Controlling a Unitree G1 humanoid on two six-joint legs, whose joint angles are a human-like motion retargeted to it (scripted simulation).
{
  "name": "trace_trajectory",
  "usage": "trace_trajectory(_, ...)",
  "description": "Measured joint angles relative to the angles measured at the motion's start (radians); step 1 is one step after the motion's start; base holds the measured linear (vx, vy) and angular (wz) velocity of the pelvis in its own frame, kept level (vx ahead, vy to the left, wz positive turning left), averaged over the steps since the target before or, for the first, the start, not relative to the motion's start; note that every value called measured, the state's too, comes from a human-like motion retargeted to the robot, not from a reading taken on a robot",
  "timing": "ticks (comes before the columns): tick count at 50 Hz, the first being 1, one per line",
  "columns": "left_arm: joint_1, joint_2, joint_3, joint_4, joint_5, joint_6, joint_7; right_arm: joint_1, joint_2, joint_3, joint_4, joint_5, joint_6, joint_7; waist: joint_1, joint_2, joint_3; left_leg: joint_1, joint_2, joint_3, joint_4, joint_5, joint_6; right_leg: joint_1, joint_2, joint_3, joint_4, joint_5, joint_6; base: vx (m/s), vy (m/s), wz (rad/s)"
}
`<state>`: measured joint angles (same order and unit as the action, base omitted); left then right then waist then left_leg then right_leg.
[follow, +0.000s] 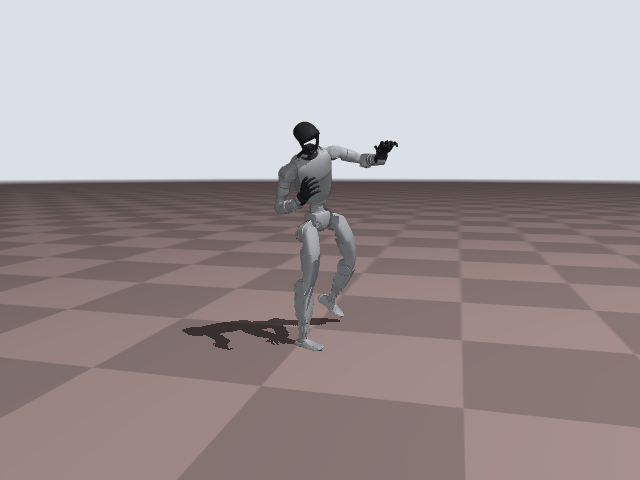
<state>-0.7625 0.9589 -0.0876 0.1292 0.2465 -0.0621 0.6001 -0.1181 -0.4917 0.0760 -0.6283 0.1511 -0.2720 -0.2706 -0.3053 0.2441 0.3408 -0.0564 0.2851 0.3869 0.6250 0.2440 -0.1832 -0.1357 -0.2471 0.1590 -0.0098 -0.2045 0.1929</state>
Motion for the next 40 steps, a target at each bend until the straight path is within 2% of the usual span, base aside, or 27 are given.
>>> trace_trajectory(4,0.178,-0.304,0.084,-0.264,-0.199,-0.097,-0.059,-0.026,0.028,0.029,0.002,-0.038,0.015,-0.03,0.005,-0.024,0.034,-0.001,-0.028,-0.065,-0.036,-0.039,-0.008,-0.025,0.001,-0.004,0.028,0.011,0.014,-0.12,0.11,0.18)
trace_trajectory(7,0.291,-0.531,0.103,-0.416,-0.377,-0.157,-0.12,-0.053,0.052,0.048,0.006,-0.066,0.028,-0.068,0.005,-0.054,0.102,0.006,-0.028,-0.07,-0.051,-0.09,-0.007,-0.061,0.011,0.005,0.064,0.016,0.02,-0.21,0.12,-0.09)
trace_trajectory(9,0.365,-0.67,0.07,-0.481,-0.527,-0.193,-0.156,-0.075,0.066,0.065,0.004,-0.094,0.04,-0.091,0.007,-0.078,0.152,-0.013,-0.036,-0.095,-0.049,-0.149,-0.006,-0.11,0.02,0.023,0.092,0.024,0.017,-0.3,0.14,-0.26)
trace_trajectory(11,0.443,-0.775,0.003,-0.523,-0.651,-0.216,-0.169,-0.075,0.078,0.082,-0.005,-0.116,0.052,-0.115,0.006,-0.102,0.173,-0.078,-0.055,-0.142,-0.034,-0.237,-0.001,-0.197,0.025,0.043,0.125,0.039,0.02,-0.36,0.16,-0.06)
trace_trajectory(13,0.494,-0.847,-0.103,-0.553,-0.808,-0.241,-0.193,-0.068,0.085,0.087,-0.024,-0.158,0.069,-0.149,-0.007,-0.126,0.179,-0.176,-0.037,-0.112,0.006,-0.329,0.037,-0.319,0.017,0.045,0.201,0.032,0.032,-0.41,0.18,0.61)
trace_trajectory(15,0.527,-0.869,-0.196,-0.575,-0.839,-0.219,-0.222,-0.051,0.084,0.085,-0.051,-0.222,0.088,-0.178,-0.054,-0.157,0.179,-0.273,0.039,0.057,0.057,-0.424,0.136,-0.453,-0.02,0.02,0.302,0.01,0.051,-0.44,0.18,1.48)
trace_trajectory(17,0.532,-0.871,-0.264,-0.603,-0.802,-0.204,-0.223,-0.035,0.082,0.09,-0.067,-0.313,0.117,-0.226,-0.099,-0.186,0.179,-0.374,0.089,0.179,0.065,-0.46,0.2,-0.591,-0.047,-0.012,0.382,0.015,0.069,-0.47,0.17,1.58)
trace_trajectory(18,0.508,-0.875,-0.304,-0.607,-0.772,-0.197,-0.212,-0.043,0.076,0.103,-0.06,-0.374,0.15,-0.242,-0.1,-0.195,0.179,-0.453,0.096,0.195,0.062,-0.456,0.219,-0.68,-0.046,-0.019,0.408,0.032,0.069,-0.51,0.14,1.21)
trace_trajectory(21,0.476,-0.89,-0.38,-0.607,-0.708,-0.189,-0.191,0.015,0.072,0.113,-0.057,-0.429,0.167,-0.324,-0.063,-0.205,0.179,-0.687,0.138,0.147,0.13,-0.536,0.27,-0.885,-0.034,-0.057,0.445,0.085,0.069,-0.47,0.15,0.91)
trace_trajectory(23,0.468,-0.915,-0.435,-0.589,-0.681,-0.196,-0.168,0.045,0.064,0.139,-0.039,-0.444,0.181,-0.345,-0.022,-0.214,0.179,-0.818,0.155,0.109,0.152,-0.538,0.285,-0.989,-0.034,-0.07,0.435,0.134,0.069,-0.39,0.23,0.66)
trace_trajectory(25,0.471,-0.927,-0.454,-0.579,-0.655,-0.207,-0.163,0.064,0.067,0.161,-0.026,-0.452,0.185,-0.362,0.024,-0.226,0.179,-0.938,0.169,0.072,0.173,-0.53,0.256,-1.067,-0.029,-0.088,0.417,0.175,0.069,-0.32,0.23,0.53)
trace_trajectory(26,0.477,-0.936,-0.467,-0.589,-0.725,-0.209,-0.163,0.068,0.064,0.177,-0.021,-0.445,0.197,-0.36,0.041,-0.231,0.179,-0.991,0.163,0.053,0.19,-0.522,0.241,-1.087,-0.042,-0.096,0.403,0.189,0.069,-0.25,0.33,0.74)
trace_trajectory(27,0.487,-0.945,-0.436,-0.595,-0.78,-0.238,-0.085,0.077,0.064,0.186,-0.018,-0.444,0.21,-0.367,0.061,-0.232,0.179,-1.041,0.155,0.031,0.205,-0.515,0.227,-1.104,-0.058,-0.106,0.392,0.201,0.069,-0.2,0.41,0.99)
trace_trajectory(28,0.507,-0.957,-0.318,-0.596,-0.808,-0.32,0.15,0.097,0.069,0.183,-0.019,-0.454,0.225,-0.395,0.088,-0.223,0.179,-1.085,0.14,0.006,0.218,-0.509,0.212,-1.112,-0.08,-0.119,0.384,0.21,0.069,-0.17,0.42,1.14)
trace_trajectory(29,0.5,-0.939,-0.358,-0.606,-0.844,-0.298,0.081,0.102,0.072,0.208,-0.022,-0.451,0.225,-0.39,0.096,-0.23,0.179,-1.113,0.121,-0.013,0.221,-0.506,0.203,-1.112,-0.102,-0.13,0.381,0.216,0.069,-0.15,0.41,1.25)
trace_trajectory(30,0.48,-0.908,-0.477,-0.621,-0.883,-0.223,-0.141,0.099,0.074,0.246,-0.026,-0.442,0.216,-0.37,0.095,-0.245,0.179,-1.133,0.099,-0.03,0.22,-0.504,0.199,-1.11,-0.125,-0.14,0.378,0.221,0.069,-0.12,0.41,1.28)
trace_trajectory(32,0.477,-0.903,-0.49,-0.609,-0.882,-0.243,-0.153,0.108,0.096,0.276,-0.027,-0.452,0.205,-0.383,0.131,-0.251,0.179,-1.147,0.049,-0.053,0.216,-0.502,0.19,-1.076,-0.176,-0.155,0.361,0.236,0.067,-0.05,0.45,1.32)
trace_trajectory(33,0.478,-0.892,-0.486,-0.614,-0.957,-0.249,-0.149,0.106,0.096,0.285,-0.02,-0.454,0.211,-0.384,0.141,-0.255,0.179,-1.138,0.019,-0.065,0.211,-0.499,0.183,-1.042,-0.206,-0.165,0.354,0.24,0.062,-0.02,0.39,1.21)
trace_trajectory(35,0.51,-0.896,-0.46,-0.614,-0.899,-0.242,-0.24,0.21,0.07,0.168,-0.095,-0.389,0.117,-0.381,0.212,-0.194,0.179,-1.131,0.012,-0.14,0.237,-0.507,0.152,-0.953,-0.214,-0.246,0.378,0.226,0.069,-0.04,0.26,0.97)
trace_trajectory(36,0.503,-0.891,-0.467,-0.615,-0.909,-0.237,-0.236,0.221,0.072,0.154,-0.103,-0.384,0.118,-0.371,0.235,-0.186,0.179,-1.1,-0.01,-0.157,0.22,-0.51,0.144,-0.886,-0.232,-0.281,0.351,0.227,0.069,0.04,0.24,1.04)
trace_trajectory(37,0.493,-0.879,-0.465,-0.601,-0.862,-0.226,-0.175,0.231,0.072,0.14,-0.11,-0.38,0.12,-0.368,0.257,-0.18,0.179,-1.065,-0.031,-0.172,0.202,-0.512,0.137,-0.815,-0.248,-0.317,0.321,0.228,0.069,0.12,0.26,1.19)
trace_trajectory(38,0.48,-0.853,-0.446,-0.558,-0.697,-0.201,0.001,0.239,0.069,0.125,-0.114,-0.379,0.125,-0.378,0.278,-0.179,0.179,-1.022,-0.05,-0.184,0.184,-0.513,0.131,-0.736,-0.261,-0.355,0.287,0.229,0.069,0.15,0.2,1.07)
trace_trajectory(39,0.479,-0.851,-0.461,-0.578,-0.783,-0.215,-0.065,0.24,0.078,0.123,-0.113,-0.374,0.123,-0.366,0.304,-0.187,0.179,-0.974,-0.064,-0.194,0.159,-0.513,0.112,-0.658,-0.267,-0.393,0.25,0.233,0.069,0.17,0.13,0.93)
trace_trajectory(40,0.484,-0.861,-0.492,-0.63,-0.997,-0.248,-0.251,0.237,0.091,0.128,-0.108,-0.366,0.116,-0.343,0.333,-0.199,0.179,-0.922,-0.075,-0.201,0.129,-0.512,0.087,-0.58,-0.27,-0.43,0.211,0.238,0.069,0.19,0.07,0.67)
